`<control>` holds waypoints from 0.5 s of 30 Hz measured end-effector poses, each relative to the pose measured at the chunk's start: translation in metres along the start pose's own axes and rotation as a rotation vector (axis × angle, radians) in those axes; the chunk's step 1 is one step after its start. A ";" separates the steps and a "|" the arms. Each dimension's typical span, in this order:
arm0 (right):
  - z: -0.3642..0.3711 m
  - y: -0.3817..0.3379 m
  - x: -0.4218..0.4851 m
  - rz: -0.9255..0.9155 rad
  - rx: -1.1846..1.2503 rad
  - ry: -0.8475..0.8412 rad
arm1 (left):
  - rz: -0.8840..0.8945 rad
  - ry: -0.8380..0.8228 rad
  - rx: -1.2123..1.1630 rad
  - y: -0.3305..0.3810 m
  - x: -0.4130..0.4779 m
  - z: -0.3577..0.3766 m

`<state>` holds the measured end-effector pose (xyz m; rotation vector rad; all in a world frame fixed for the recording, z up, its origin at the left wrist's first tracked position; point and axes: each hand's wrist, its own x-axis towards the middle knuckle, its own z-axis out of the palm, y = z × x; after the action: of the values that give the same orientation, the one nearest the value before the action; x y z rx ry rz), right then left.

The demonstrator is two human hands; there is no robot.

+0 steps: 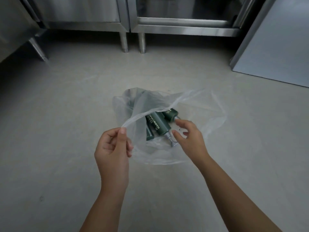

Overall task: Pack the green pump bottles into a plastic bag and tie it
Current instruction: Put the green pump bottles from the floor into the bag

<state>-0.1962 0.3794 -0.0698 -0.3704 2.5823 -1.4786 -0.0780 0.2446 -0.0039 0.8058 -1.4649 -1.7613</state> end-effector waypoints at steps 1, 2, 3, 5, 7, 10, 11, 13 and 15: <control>-0.007 0.005 -0.004 0.014 -0.006 0.032 | -0.002 -0.006 0.000 -0.001 -0.001 0.001; -0.014 0.009 -0.008 0.025 -0.017 0.065 | -0.004 -0.014 0.000 -0.002 -0.001 0.002; -0.020 0.015 -0.011 0.037 -0.028 0.098 | -0.004 -0.020 0.001 -0.004 -0.002 0.002; -0.033 0.025 -0.018 0.059 -0.050 0.161 | -0.009 -0.023 0.003 -0.006 -0.003 0.003; -0.044 0.035 -0.023 0.081 -0.071 0.222 | -0.017 -0.022 -0.002 -0.008 -0.004 0.005; -0.054 0.049 -0.027 0.139 -0.088 0.287 | -0.020 -0.028 -0.011 -0.010 -0.006 0.007; -0.056 0.053 -0.028 0.162 -0.087 0.303 | -0.018 -0.028 -0.012 -0.010 -0.006 0.007; -0.056 0.060 -0.028 0.219 -0.070 0.323 | -0.013 -0.022 -0.011 -0.011 -0.006 0.007; -0.054 0.065 -0.027 0.280 -0.024 0.335 | -0.008 -0.012 -0.006 -0.012 -0.007 0.007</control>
<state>-0.1926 0.4631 -0.0988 0.2525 2.7548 -1.5146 -0.0813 0.2554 -0.0141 0.8000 -1.4657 -1.7785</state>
